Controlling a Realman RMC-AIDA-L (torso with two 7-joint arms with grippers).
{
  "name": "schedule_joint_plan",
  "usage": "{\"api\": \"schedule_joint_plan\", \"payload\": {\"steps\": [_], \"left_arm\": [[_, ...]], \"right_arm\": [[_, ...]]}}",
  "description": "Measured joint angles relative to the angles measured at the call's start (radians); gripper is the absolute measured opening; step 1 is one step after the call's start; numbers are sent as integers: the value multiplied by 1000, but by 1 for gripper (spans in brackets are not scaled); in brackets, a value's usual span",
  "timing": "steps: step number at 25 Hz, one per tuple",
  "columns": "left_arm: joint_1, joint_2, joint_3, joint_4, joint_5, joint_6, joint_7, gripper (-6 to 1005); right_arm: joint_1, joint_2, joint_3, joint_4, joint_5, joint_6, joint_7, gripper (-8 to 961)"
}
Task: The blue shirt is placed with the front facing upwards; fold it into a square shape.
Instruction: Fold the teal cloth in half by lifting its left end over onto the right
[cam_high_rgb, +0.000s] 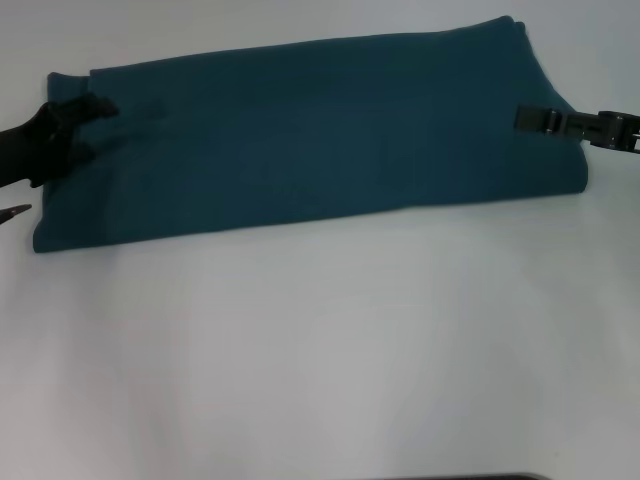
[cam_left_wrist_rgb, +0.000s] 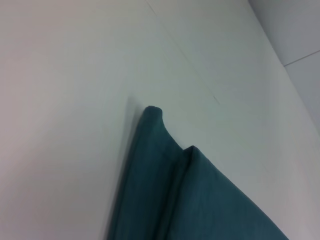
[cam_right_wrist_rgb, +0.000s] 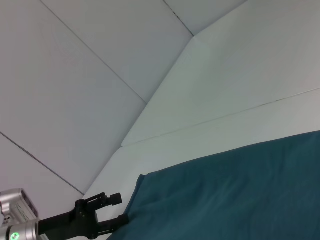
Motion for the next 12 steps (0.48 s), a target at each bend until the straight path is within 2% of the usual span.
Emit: {"api": "schedule_joint_plan", "payload": {"steps": [6, 8, 10, 12], "left_arm": [[16, 6, -48, -80, -11, 120, -13, 794], [21, 24, -61, -99, -8, 158, -29, 794], [22, 71, -50, -86, -1, 196, -45, 794], [14, 133, -24, -42, 12, 238, -46, 794]], "right_arm": [[2, 0, 0, 1, 0, 0, 3, 870], [3, 0, 0, 1, 0, -1, 4, 870], [4, -1, -2, 1, 0, -2, 4, 870], [4, -2, -5, 1, 0, -2, 3, 870]]}}
